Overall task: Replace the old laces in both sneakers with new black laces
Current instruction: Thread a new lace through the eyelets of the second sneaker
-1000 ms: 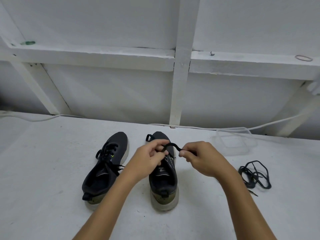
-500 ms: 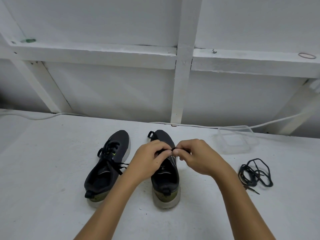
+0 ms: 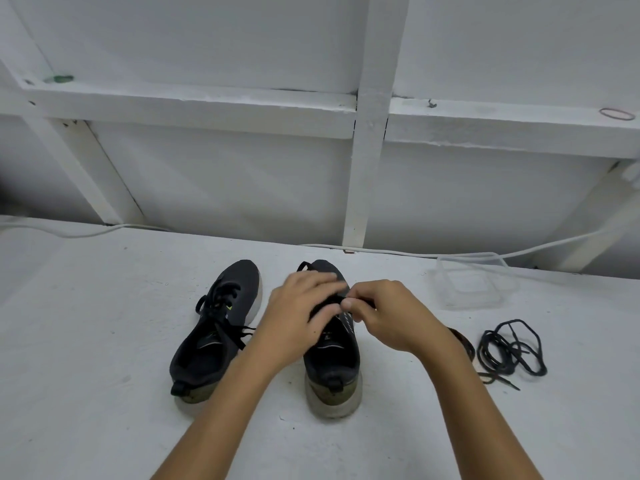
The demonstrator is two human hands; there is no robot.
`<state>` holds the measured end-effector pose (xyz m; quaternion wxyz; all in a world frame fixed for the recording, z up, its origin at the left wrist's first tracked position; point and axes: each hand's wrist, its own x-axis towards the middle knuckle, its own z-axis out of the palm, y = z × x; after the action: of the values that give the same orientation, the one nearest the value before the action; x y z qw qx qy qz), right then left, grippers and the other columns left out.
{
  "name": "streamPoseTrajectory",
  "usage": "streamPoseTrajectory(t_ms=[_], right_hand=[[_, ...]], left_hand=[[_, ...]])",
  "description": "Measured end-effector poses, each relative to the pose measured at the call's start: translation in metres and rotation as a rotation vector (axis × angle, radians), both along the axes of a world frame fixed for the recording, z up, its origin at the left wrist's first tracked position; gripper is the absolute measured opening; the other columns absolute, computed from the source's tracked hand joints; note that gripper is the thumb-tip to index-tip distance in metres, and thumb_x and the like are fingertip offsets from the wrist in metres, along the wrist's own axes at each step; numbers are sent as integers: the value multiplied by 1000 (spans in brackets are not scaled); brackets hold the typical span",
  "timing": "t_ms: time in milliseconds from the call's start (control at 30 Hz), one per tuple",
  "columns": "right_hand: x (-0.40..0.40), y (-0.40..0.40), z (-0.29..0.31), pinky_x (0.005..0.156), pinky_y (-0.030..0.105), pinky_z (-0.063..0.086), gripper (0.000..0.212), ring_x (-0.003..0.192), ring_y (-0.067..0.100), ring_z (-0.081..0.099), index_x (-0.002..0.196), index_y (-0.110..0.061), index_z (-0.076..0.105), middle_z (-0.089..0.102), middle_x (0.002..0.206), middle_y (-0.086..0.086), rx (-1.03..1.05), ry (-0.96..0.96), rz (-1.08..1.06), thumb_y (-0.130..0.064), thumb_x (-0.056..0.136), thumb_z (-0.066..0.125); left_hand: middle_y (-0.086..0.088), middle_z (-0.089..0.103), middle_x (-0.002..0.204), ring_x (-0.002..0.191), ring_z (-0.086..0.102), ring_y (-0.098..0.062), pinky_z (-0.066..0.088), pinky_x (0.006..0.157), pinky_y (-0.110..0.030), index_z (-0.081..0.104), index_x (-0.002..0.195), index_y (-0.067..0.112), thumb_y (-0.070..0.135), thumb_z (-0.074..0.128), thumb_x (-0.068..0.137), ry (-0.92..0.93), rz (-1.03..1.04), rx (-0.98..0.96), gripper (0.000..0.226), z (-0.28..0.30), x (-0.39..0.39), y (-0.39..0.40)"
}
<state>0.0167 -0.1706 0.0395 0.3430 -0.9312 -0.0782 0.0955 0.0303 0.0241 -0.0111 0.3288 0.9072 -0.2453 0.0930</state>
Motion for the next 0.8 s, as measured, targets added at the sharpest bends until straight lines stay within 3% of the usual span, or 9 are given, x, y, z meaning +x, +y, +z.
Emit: streamPoseTrajectory(t_ms=[100, 167, 333, 433, 500, 567, 667, 800], right_hand=[[1, -2, 1, 70, 34, 51, 25, 73, 12, 61, 75, -36, 63, 69, 76, -7, -17, -8, -15, -34, 100, 59], [0, -9, -1, 70, 34, 51, 22, 74, 14, 61, 81, -31, 68, 70, 78, -8, -58, 11, -42, -33, 101, 57], [-4, -18, -14, 75, 34, 55, 23, 80, 11, 64, 94, -30, 72, 72, 84, -14, -87, 80, -121, -24, 103, 52], [-5, -11, -25, 73, 33, 52, 21, 82, 15, 63, 89, -32, 71, 72, 82, -11, -71, 40, -244, -28, 102, 55], [-6, -7, -34, 70, 31, 47, 19, 81, 20, 61, 90, -25, 75, 73, 82, -3, 36, 26, -363, -28, 101, 59], [-9, -5, -42, 67, 29, 43, 18, 77, 21, 61, 89, -20, 78, 72, 77, -3, 221, 63, -450, -27, 99, 64], [-15, -1, -50, 66, 23, 47, 14, 72, 10, 59, 84, -28, 79, 69, 67, -17, 595, 204, -568, -23, 95, 72], [-21, 6, -60, 70, 23, 56, 14, 79, 9, 72, 89, -18, 79, 76, 77, -7, 909, 300, -651, -8, 94, 70]], left_hand=[[25, 63, 101, 106, 52, -10, 48, 89, -48, 67, 100, 32, 44, 48, 94, 6, 20, -37, 23, 4, 5, -4], [26, 63, 92, 97, 54, -12, 49, 83, -48, 68, 93, 32, 45, 48, 93, -36, 116, -63, 23, 5, 9, 5], [19, 69, 90, 86, 56, -16, 51, 72, -44, 71, 94, 32, 43, 49, 93, -81, 306, -46, 24, 4, 15, 23], [14, 67, 103, 93, 56, -20, 52, 77, -45, 70, 107, 29, 37, 53, 92, -59, 390, -69, 24, 0, 8, 17], [12, 62, 107, 97, 54, -20, 50, 81, -42, 68, 107, 28, 34, 57, 92, -9, 406, -124, 19, -4, -2, 7], [14, 58, 100, 96, 54, -18, 48, 82, -38, 67, 91, 29, 34, 65, 91, 47, 388, -146, 6, -8, -12, -3], [17, 54, 105, 108, 49, -12, 46, 87, -36, 68, 78, 31, 51, 64, 89, 206, 373, -87, 23, -12, -20, -13], [20, 49, 116, 114, 41, -6, 43, 93, -35, 74, 86, 37, 64, 58, 87, 311, 334, 27, 31, -12, -20, -17]])
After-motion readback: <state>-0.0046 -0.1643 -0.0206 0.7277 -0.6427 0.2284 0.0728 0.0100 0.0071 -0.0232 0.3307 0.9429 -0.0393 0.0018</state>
